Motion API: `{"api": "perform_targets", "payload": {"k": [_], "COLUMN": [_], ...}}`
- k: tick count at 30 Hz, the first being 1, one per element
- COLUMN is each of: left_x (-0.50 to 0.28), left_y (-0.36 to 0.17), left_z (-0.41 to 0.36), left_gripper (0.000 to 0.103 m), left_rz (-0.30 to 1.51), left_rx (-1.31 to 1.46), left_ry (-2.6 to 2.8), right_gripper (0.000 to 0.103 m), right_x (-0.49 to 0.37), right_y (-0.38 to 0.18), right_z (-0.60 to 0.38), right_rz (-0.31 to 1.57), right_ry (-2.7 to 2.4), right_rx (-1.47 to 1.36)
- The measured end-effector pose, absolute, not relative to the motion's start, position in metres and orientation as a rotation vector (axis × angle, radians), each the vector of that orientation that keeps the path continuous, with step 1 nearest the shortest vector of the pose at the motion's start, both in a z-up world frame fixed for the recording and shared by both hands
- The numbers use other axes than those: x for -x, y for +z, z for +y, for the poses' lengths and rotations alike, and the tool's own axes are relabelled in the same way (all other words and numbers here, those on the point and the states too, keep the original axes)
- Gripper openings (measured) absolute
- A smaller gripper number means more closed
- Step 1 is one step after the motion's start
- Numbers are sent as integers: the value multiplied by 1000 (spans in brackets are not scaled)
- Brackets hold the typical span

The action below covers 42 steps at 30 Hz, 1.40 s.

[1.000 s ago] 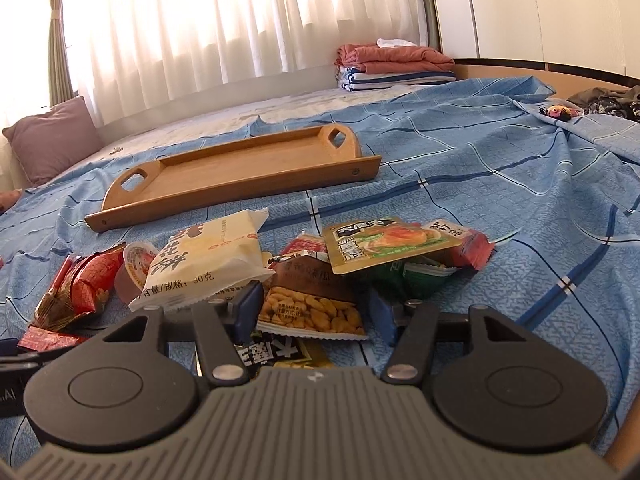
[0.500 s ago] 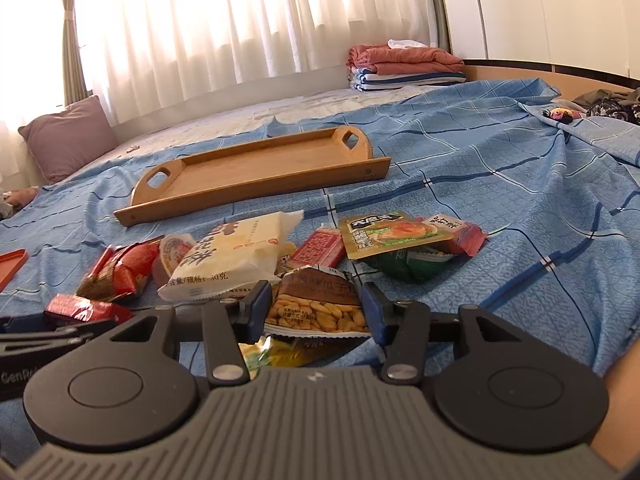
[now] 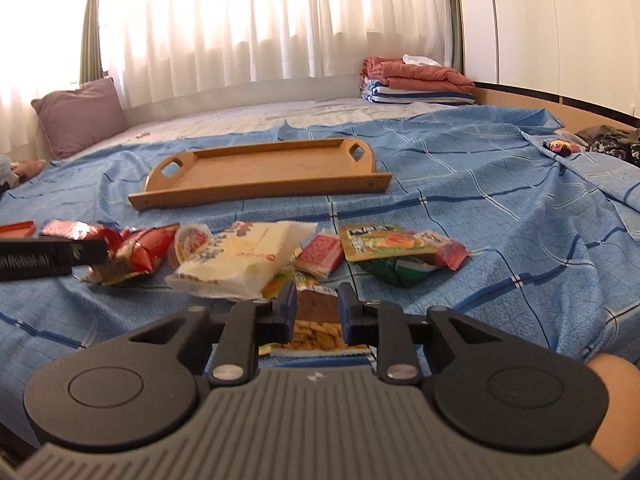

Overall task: Organize snacks
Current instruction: 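Grasp the red chocolate bar with the left gripper while the right gripper grasps the peanut packet, then carry the red bar and peanut packet in both grippers over the wooden tray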

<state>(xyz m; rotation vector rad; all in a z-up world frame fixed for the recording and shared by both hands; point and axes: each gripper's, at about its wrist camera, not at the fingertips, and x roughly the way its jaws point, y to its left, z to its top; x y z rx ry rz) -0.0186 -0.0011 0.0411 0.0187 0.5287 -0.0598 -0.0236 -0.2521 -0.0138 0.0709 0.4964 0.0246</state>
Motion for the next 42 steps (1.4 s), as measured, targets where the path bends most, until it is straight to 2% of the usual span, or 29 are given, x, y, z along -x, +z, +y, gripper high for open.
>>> {"api": "perform_targets", "payload": {"k": [1,2,7,10,15,18,20,22,31,33,34,36,42], "left_x": [18,18,17,16,11,9,8,6,1,-2,-3,-7,-3], "left_y": [42,43,40,37,35,34,32,31,40,47,51,56,56], "left_z": [1,2,8,9,12,13,13,12,9,11,12,13,13], "left_gripper": [64,64,64,64,64,64,64,64,64,64,64,64,64], "left_rz": [527,527,546,555,567,569,573,580,557,543,535,521,526], "left_rx": [-17,-16,0,1,8,9,12,19,27,36,36,31,34], "left_ry": [-56,-54,-49,-47,-43,-42,-44,-48,-78,-76,-73,-71,-85], "right_gripper": [55,63,77,91,91,80,64,54,53,40,23,21,24], "right_x": [23,23,7,-2,-10,-7,-5,-2,9,12,11,10,9], "right_y": [-16,-18,-30,-35,-36,-34,-31,-27,-10,-3,0,6,0], "right_z": [-253,-254,-256,-258,-264,-268,-269,-270,-268,-270,-272,-274,-263], "right_rz": [500,504,545,550,559,575,587,602,570,555,554,547,566], "right_ry": [25,34,70,85,99,124,139,163,162,161,157,142,150], "right_rx": [-72,-73,-58,-72,-85,-97,-103,-127,-150,-157,-167,-180,-61]}}
